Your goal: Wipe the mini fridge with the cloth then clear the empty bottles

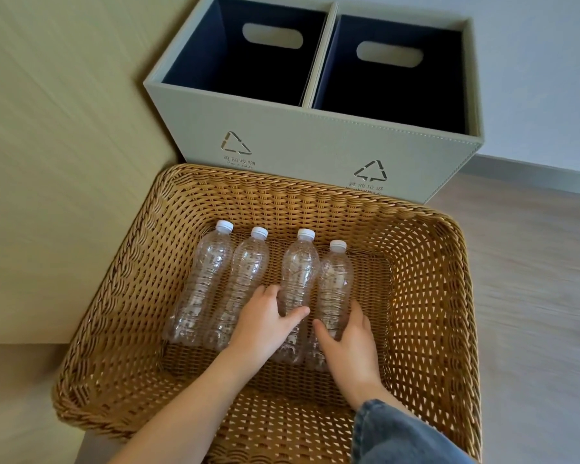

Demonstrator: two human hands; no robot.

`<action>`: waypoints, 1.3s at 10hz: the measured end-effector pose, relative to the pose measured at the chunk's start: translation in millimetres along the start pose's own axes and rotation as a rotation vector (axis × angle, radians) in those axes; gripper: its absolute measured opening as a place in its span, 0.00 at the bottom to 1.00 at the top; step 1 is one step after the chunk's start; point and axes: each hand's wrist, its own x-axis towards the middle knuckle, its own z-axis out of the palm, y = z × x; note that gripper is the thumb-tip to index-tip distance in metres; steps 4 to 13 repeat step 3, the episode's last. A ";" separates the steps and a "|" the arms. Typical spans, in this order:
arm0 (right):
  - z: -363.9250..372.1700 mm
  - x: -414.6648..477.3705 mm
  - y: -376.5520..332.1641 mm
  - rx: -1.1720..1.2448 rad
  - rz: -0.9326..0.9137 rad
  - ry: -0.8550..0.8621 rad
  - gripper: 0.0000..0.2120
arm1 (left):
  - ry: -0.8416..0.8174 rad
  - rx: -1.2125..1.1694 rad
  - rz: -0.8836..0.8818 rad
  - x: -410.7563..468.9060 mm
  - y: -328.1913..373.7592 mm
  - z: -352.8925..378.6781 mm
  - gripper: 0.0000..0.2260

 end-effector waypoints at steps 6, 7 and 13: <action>-25.6 -6.0 -11.6 -0.171 -0.149 0.143 0.36 | 0.111 0.108 0.073 -9.1 0.2 -7.8 0.38; -25.6 -6.0 -11.6 -0.171 -0.149 0.143 0.36 | 0.111 0.108 0.073 -9.1 0.2 -7.8 0.38; -25.6 -6.0 -11.6 -0.171 -0.149 0.143 0.36 | 0.111 0.108 0.073 -9.1 0.2 -7.8 0.38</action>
